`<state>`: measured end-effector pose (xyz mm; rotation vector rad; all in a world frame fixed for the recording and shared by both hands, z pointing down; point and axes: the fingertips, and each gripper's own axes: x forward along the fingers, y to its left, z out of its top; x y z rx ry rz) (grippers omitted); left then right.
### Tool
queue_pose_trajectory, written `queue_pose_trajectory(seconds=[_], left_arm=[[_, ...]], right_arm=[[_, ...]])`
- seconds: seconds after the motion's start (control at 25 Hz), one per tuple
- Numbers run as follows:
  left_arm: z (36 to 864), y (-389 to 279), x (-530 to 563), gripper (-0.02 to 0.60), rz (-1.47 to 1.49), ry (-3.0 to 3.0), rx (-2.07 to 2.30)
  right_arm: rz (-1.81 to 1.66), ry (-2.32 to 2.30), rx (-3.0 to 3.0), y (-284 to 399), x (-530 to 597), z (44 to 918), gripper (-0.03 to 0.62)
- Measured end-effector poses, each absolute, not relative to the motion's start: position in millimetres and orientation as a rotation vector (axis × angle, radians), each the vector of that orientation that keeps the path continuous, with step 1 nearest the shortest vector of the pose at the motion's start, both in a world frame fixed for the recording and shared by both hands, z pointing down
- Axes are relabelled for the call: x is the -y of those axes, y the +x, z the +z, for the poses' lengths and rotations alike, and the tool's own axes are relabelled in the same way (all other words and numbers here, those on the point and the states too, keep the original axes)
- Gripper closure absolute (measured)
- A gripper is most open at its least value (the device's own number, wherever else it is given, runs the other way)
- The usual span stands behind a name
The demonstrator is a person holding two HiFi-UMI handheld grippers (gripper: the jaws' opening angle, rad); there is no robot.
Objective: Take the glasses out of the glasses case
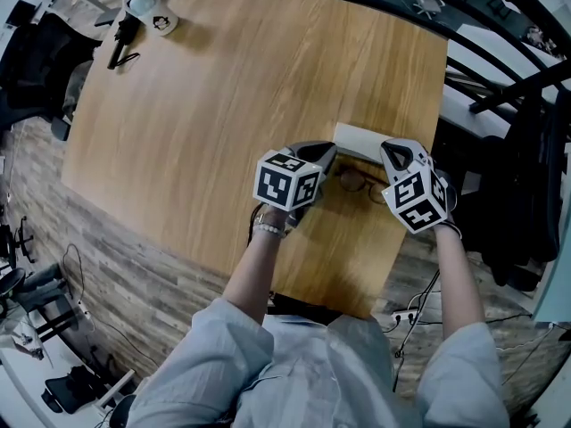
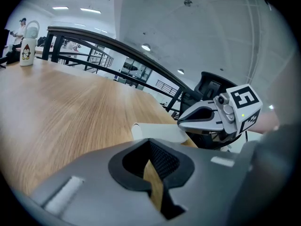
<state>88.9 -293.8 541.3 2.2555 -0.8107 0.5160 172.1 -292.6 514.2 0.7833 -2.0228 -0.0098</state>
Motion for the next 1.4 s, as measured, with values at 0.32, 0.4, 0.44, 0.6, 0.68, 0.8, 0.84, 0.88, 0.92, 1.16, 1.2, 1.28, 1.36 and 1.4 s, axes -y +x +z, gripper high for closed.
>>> queue_pose_trajectory(seconds=[0.32, 0.4, 0.44, 0.6, 0.68, 0.8, 0.84, 0.88, 0.92, 1.16, 1.2, 1.28, 1.36, 1.4], left_arm=[[537, 84, 295, 0.578, 0.467, 2.246, 0.829], [533, 81, 292, 0.578, 0.465, 2.253, 0.840], [529, 81, 291, 0.578, 0.460, 2.260, 0.845], [500, 79, 282, 0.578, 0.415, 2.299, 0.872], [481, 80, 277, 0.578, 0.385, 2.331, 0.887], [450, 81, 265, 0.578, 0.318, 2.374, 0.909], [439, 82, 260, 0.578, 0.297, 2.387, 0.918], [429, 82, 254, 0.578, 0.279, 2.402, 0.926], [418, 83, 248, 0.578, 0.264, 2.418, 0.934], [358, 94, 204, 0.578, 0.151, 2.489, 0.990], [348, 95, 197, 0.578, 0.135, 2.501, 1.001], [331, 98, 181, 0.578, 0.107, 2.523, 1.022], [315, 99, 167, 0.578, 0.074, 2.539, 1.041], [308, 99, 161, 0.578, 0.057, 2.544, 1.052]], right_arm=[[0.030, 0.878, 2.059, 177, 291, 502, 0.592], [0.041, 0.920, 2.080, 178, 288, 495, 0.592], [0.047, 0.942, 2.092, 180, 286, 490, 0.592], [0.091, 1.063, 2.173, 187, 272, 462, 0.592], [0.104, 1.120, 2.213, 192, 262, 445, 0.592], [0.111, 1.192, 2.262, 202, 242, 419, 0.592], [0.110, 1.213, 2.276, 206, 235, 410, 0.592], [0.108, 1.234, 2.291, 211, 228, 401, 0.592], [0.105, 1.254, 2.304, 215, 221, 392, 0.592], [0.074, 1.354, 2.385, 243, 167, 350, 0.592], [0.067, 1.368, 2.393, 248, 159, 345, 0.592], [0.048, 1.396, 2.405, 256, 143, 337, 0.593], [0.019, 1.429, 2.411, 264, 131, 329, 0.592], [0.009, 1.448, 2.413, 269, 127, 326, 0.592]])
